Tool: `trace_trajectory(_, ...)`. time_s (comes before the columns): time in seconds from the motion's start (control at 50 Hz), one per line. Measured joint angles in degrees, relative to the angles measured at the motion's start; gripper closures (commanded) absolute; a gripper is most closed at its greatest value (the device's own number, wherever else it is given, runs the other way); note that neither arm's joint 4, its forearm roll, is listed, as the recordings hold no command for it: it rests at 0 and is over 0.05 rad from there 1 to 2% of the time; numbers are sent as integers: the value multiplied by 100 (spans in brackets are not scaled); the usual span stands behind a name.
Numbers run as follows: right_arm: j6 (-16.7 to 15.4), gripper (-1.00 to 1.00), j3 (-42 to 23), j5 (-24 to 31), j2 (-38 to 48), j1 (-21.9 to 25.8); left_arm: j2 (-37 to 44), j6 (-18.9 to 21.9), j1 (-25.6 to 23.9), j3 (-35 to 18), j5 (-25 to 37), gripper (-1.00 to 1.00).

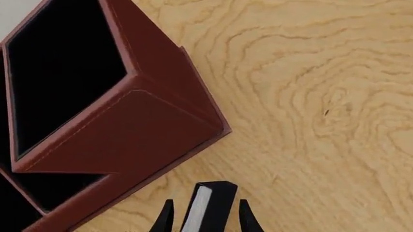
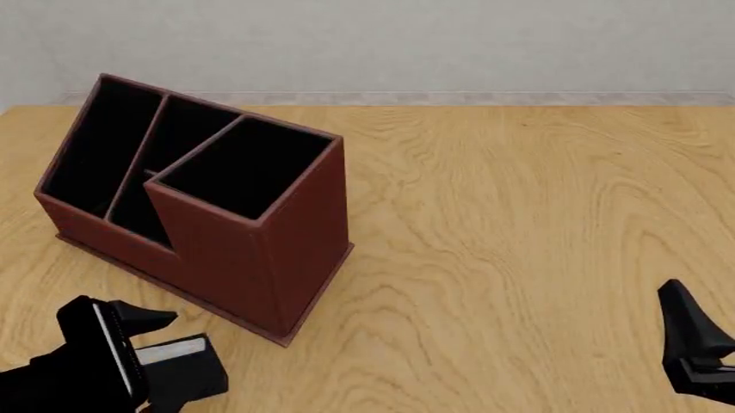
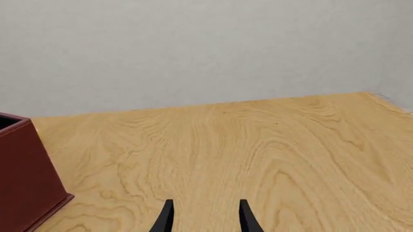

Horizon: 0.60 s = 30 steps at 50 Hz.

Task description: Pick up the book and place it in the left compartment of the caddy.

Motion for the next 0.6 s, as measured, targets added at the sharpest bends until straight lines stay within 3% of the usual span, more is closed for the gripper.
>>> trace_trajectory(0.6, -33, -100, 0, -93, 121, -4, 432, 85, 272, 289, -591, -100)
